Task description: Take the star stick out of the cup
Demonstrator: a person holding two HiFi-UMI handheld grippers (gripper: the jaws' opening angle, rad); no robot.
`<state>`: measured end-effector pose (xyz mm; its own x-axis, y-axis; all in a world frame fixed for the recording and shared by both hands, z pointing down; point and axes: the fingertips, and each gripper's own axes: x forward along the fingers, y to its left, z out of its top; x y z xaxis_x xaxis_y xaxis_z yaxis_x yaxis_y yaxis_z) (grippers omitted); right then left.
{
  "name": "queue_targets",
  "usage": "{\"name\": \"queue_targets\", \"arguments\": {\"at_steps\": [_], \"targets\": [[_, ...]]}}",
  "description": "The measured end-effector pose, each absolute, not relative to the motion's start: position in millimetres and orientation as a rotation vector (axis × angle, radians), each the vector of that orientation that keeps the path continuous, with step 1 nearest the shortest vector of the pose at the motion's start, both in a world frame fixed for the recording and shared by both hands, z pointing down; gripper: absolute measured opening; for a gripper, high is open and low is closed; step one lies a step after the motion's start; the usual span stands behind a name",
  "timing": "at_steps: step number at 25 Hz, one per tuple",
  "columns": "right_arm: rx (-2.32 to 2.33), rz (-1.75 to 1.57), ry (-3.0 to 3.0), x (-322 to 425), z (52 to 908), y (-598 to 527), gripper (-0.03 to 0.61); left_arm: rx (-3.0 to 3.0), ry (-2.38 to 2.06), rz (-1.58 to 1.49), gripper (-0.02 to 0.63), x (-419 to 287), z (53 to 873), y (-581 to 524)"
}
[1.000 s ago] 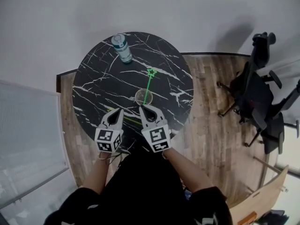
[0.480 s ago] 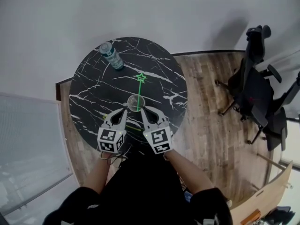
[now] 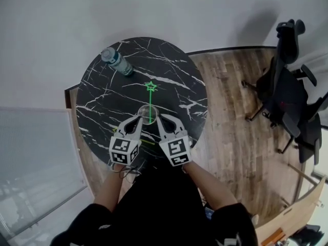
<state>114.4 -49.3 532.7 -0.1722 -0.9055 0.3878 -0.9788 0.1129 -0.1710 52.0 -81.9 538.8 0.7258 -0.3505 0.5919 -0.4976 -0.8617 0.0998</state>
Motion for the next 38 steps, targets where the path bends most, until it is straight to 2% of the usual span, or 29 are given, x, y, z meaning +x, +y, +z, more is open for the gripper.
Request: {"name": "queue_targets", "arguments": {"at_steps": [25,33,38], "targets": [[1.792,0.741,-2.236,147.0,570.5,-74.7,-0.006,2.569,-0.614,1.097,0.0,102.9,583.3,-112.3],[1.787,0.778,-2.225,159.7,580.8,-77.5,-0.005,2.497,-0.581,1.15,0.086,109.7,596.4,-113.1],[1.793,0.787,-2.22,167.0,583.2,-78.3,-0.005,2.471,-0.589,1.181,0.092,112.6,601.3,-115.7]]}}
